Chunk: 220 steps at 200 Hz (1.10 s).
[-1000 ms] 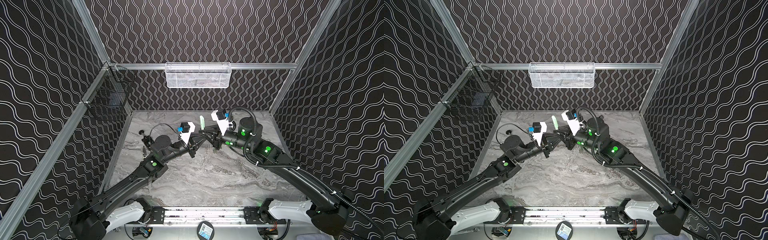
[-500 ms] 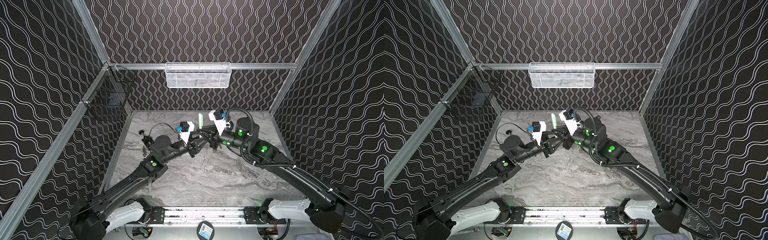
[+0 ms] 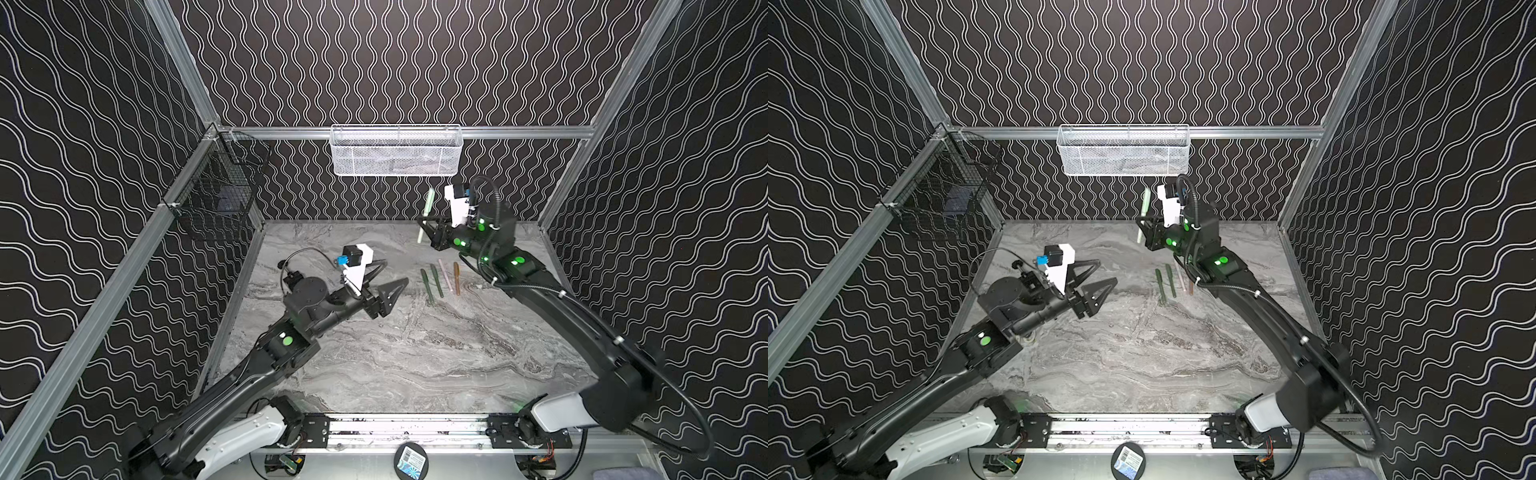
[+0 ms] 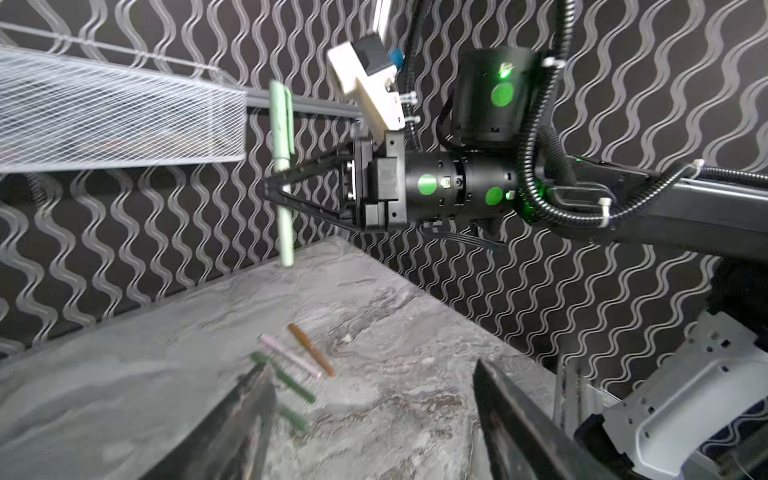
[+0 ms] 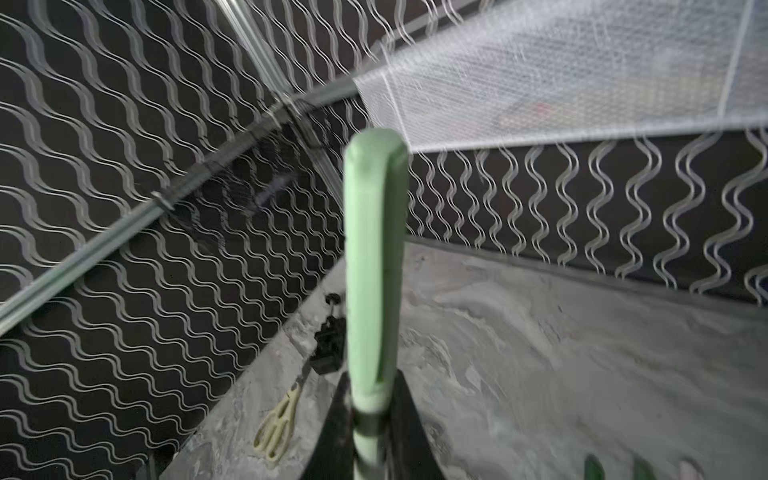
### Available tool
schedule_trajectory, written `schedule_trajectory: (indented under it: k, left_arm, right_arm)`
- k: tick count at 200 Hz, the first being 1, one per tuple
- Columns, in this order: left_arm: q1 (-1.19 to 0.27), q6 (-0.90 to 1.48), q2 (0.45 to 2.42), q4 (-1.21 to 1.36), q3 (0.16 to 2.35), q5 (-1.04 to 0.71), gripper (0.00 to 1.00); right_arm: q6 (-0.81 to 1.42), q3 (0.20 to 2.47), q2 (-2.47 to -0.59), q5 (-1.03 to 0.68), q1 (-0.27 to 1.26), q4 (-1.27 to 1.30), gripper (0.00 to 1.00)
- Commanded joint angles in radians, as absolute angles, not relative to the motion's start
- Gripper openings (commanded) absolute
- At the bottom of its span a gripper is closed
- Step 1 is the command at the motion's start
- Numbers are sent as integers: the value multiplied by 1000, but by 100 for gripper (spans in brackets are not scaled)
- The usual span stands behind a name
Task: Insert the pens into the pen caps
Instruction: 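Lower the capped pen beside the pens with the right gripper while the left arm retracts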
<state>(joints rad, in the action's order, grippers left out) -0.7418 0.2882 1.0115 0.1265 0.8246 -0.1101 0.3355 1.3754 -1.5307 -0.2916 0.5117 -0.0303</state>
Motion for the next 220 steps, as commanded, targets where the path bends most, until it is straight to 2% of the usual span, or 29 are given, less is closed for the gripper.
schedule_trajectory:
  k: [1, 28, 77, 160, 201, 220]
  left_arm:
    - [-743, 354, 938, -102, 797, 163, 78]
    - [-741, 413, 863, -301, 769, 361, 79]
    - [-741, 456, 857, -375, 739, 466, 80]
    - [-741, 497, 873, -368, 736, 479, 82]
    - [-742, 483, 866, -365, 741, 484, 82]
    - [-741, 476, 874, -375, 754, 481, 82]
  right_arm:
    - [402, 1346, -1636, -380, 494, -130, 4]
    - [423, 1342, -1808, -421, 495, -195, 5]
    - [452, 1407, -2038, -418, 517, -265, 6]
    - [474, 1491, -2168, -364, 514, -342, 11]
    - [502, 1475, -2160, -337, 509, -329, 22]
    - [520, 1463, -2148, -323, 508, -318, 23]
